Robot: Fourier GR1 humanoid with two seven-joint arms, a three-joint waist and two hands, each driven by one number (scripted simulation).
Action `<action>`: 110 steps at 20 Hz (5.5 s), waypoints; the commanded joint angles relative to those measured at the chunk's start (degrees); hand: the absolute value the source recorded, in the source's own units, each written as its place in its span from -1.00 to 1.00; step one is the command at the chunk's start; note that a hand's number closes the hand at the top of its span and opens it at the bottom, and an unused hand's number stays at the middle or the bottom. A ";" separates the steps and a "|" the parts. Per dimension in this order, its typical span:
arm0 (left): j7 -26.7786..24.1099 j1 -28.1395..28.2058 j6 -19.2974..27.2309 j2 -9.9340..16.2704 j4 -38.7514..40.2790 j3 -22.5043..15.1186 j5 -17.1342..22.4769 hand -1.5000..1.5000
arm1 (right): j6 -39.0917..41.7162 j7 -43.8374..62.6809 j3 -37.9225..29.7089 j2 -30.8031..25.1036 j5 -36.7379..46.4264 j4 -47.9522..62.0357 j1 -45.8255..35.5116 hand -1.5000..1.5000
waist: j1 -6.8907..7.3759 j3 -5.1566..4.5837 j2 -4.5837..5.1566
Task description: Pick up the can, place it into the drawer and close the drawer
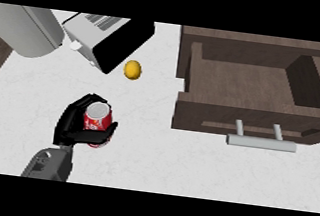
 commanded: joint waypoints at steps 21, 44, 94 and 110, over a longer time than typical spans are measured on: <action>21.36 -14.01 11.34 -2.32 -20.45 -5.56 -2.32 1.00 | -0.68 0.32 -0.71 -0.34 -0.84 -0.39 -0.59 -1.00 | -0.24 0.04 -0.01; 39.58 -50.02 28.64 -2.49 -5.45 -16.32 0.94 1.00 | -0.35 0.74 -1.96 -1.71 -1.91 -1.12 -0.67 -1.00 | -1.26 0.04 0.24; 22.43 -70.83 42.78 -2.49 35.56 -38.33 25.38 -1.00 | -2.82 0.99 2.62 -2.08 3.46 6.53 -12.95 -1.00 | -7.33 0.22 2.19; 20.22 -69.44 47.84 -2.49 34.97 -40.18 30.69 -1.00 | -2.52 2.36 2.27 -5.75 8.03 -1.07 -11.85 -1.00 | -7.30 0.09 1.88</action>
